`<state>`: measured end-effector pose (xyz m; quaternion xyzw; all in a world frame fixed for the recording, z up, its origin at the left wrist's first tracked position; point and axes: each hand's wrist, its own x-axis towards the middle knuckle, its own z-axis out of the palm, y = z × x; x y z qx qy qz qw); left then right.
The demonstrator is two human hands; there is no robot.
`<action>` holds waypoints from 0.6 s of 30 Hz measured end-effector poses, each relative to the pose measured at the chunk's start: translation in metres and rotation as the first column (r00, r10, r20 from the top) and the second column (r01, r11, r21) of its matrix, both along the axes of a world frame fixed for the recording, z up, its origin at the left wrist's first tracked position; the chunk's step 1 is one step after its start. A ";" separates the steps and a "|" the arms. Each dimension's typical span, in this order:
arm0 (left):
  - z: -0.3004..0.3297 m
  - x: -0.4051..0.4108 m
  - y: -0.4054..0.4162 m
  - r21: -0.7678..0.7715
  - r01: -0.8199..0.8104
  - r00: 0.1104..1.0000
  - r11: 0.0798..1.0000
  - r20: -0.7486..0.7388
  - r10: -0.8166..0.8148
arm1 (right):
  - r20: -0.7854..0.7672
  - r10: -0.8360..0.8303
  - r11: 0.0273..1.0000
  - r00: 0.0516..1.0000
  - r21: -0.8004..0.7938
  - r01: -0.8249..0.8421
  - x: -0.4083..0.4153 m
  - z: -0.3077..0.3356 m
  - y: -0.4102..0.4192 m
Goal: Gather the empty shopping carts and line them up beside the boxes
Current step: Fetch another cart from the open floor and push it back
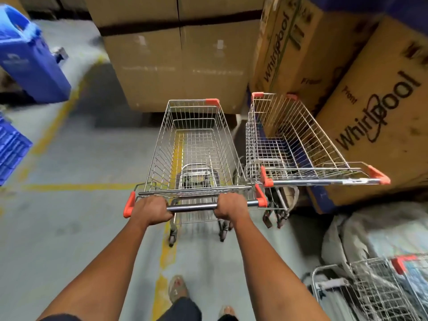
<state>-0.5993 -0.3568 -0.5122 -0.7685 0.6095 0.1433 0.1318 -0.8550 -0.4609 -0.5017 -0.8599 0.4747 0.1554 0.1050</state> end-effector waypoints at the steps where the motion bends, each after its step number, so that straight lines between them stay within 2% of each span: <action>1: 0.002 0.003 -0.007 -0.002 0.000 1.000 1.000 -0.015 0.000 | -0.008 -0.007 1.000 1.000 -0.009 0.007 0.004 -0.001 -0.008; 18: 0.001 0.049 -0.095 -0.036 0.055 0.996 0.998 -0.071 -0.057 | -0.087 -0.115 0.993 0.990 -0.022 0.113 0.046 -0.007 -0.080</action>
